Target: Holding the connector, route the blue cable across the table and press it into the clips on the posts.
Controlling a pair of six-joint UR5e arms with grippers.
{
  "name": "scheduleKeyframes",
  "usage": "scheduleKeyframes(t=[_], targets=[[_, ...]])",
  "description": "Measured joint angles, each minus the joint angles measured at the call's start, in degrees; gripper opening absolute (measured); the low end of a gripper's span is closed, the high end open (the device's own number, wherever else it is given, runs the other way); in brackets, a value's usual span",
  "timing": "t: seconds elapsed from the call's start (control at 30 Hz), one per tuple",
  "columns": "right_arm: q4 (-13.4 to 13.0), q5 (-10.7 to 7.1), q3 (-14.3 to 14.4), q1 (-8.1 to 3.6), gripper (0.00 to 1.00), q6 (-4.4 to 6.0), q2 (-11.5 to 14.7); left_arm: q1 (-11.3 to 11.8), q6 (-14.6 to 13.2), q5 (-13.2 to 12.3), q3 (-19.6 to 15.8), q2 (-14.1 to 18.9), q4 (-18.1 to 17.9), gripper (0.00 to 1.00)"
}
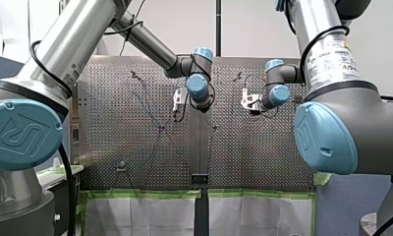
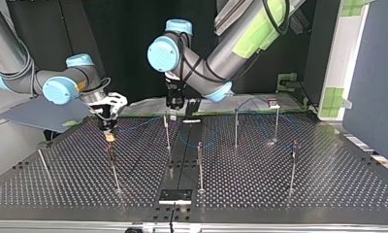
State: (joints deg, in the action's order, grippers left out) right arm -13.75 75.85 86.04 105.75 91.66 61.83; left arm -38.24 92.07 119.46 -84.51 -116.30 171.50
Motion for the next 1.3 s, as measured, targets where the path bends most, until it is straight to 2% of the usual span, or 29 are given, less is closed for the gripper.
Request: scheduleKeyframes(t=[0.13, 0.3, 0.4, 0.63, 0.83, 1.3], targets=[[0.0, 0.00, 0.0, -0.09, 0.00, 0.30, 0.6, -0.7, 0.0, 0.3, 0.0, 0.5, -0.4, 1.00], [0.1, -0.05, 0.1, -0.41, 0.00, 0.83, 0.9, -2.6, 0.3, 1.2, -0.2, 0.1, -2.3, 1.00], [0.2, 0.04, 0.3, -0.56, 0.00, 1.08, 0.9, -3.9, 0.4, 1.7, 0.1, -1.0, -3.6, 1.00], [0.1, 0.49, 1.8, -0.94, 0.00, 1.09, 0.8, -5.3, 1.2, 1.1, 2.6, -4.5, -6.0, 1.00], [-0.1, 0.71, 2.5, -1.56, 0.00, 0.93, 0.8, -6.4, 2.1, 1.7, 5.5, -7.4, -3.9, 1.00], [-0.5, 0.79, 3.3, -3.53, 0.00, 0.82, 0.6, -7.6, 3.2, 5.9, 12.5, -14.4, 2.2, 1.00]])
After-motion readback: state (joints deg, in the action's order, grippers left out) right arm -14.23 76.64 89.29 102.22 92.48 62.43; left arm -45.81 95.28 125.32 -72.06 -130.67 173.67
